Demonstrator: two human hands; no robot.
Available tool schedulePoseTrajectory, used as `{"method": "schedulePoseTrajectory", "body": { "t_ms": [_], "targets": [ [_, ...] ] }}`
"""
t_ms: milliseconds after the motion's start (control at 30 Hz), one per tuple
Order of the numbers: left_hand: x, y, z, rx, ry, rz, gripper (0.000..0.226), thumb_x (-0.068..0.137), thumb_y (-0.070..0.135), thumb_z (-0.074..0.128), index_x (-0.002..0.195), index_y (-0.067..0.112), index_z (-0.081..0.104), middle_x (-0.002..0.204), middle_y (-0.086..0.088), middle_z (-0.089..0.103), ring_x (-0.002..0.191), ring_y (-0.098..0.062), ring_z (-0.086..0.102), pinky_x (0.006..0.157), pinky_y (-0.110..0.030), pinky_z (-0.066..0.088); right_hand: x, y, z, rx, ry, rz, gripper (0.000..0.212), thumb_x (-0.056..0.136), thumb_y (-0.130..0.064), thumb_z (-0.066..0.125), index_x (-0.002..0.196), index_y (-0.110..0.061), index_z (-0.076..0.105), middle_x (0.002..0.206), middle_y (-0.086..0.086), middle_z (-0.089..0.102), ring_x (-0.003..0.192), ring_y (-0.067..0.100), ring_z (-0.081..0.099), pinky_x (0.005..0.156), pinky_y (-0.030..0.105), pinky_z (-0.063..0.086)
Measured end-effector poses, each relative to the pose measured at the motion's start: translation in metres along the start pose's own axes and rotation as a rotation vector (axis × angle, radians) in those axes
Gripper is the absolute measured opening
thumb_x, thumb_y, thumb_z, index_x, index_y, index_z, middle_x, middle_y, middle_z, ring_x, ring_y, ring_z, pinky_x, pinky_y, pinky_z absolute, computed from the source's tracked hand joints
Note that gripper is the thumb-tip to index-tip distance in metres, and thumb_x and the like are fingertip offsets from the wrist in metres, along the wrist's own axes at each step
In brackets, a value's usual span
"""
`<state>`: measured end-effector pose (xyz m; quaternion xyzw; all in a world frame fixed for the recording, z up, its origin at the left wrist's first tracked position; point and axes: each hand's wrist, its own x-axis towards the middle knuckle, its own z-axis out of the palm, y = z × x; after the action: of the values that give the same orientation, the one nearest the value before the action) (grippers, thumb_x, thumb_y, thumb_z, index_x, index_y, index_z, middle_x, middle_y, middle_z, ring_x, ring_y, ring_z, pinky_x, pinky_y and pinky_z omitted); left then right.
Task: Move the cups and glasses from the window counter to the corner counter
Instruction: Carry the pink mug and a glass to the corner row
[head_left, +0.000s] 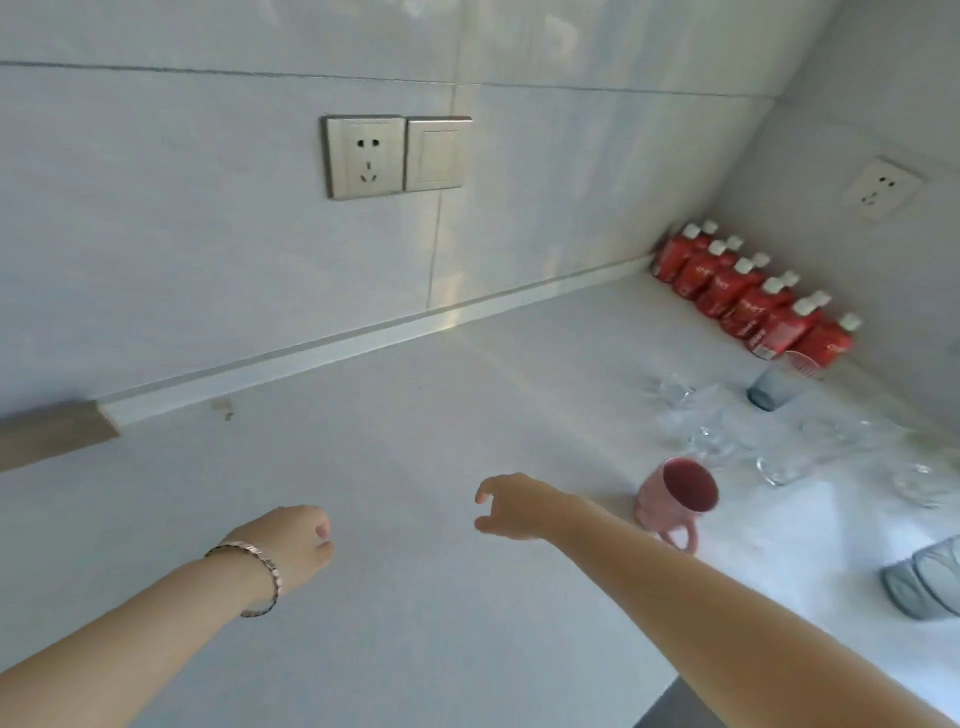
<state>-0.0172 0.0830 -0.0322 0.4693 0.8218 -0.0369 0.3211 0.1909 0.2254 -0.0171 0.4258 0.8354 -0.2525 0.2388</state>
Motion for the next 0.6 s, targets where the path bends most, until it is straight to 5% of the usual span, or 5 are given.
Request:
{"method": "schedulePoseTrajectory", "body": {
  "t_ms": [200,400,600],
  "targets": [
    [0.031,0.141,0.02,-0.001,-0.002,0.027,0.026,0.091,0.028,0.041,0.11,0.023,0.058,0.119,0.002,0.062,0.106,-0.018,0.06,0.092,-0.028,0.048,-0.031,0.148,-0.061,0.027,0.225,-0.022,0.044,0.09,-0.036,0.054,0.132,-0.023,0.048,0.134,0.003,0.049,0.126,0.022,0.044,0.104,0.034,0.035],
    [0.044,0.212,0.03,-0.053,-0.028,0.059,0.006,0.089,0.026,0.046,0.088,0.031,0.049,0.099,0.006,0.06,0.101,-0.017,0.062,0.09,-0.027,0.05,-0.047,0.234,-0.047,0.099,0.154,0.15,0.099,0.06,-0.051,0.074,0.142,-0.033,0.022,0.136,0.0,0.036,0.123,0.025,0.044,0.099,0.037,0.042],
    [0.058,0.271,0.033,-0.056,-0.054,0.122,0.008,0.09,0.022,0.049,0.088,0.03,0.05,0.091,0.008,0.056,0.095,-0.016,0.061,0.088,-0.025,0.047,-0.052,0.266,-0.021,0.345,0.259,0.112,0.086,0.061,-0.043,0.071,0.135,-0.037,0.027,0.12,-0.006,0.05,0.107,0.021,0.057,0.086,0.029,0.046]
  ]
}}
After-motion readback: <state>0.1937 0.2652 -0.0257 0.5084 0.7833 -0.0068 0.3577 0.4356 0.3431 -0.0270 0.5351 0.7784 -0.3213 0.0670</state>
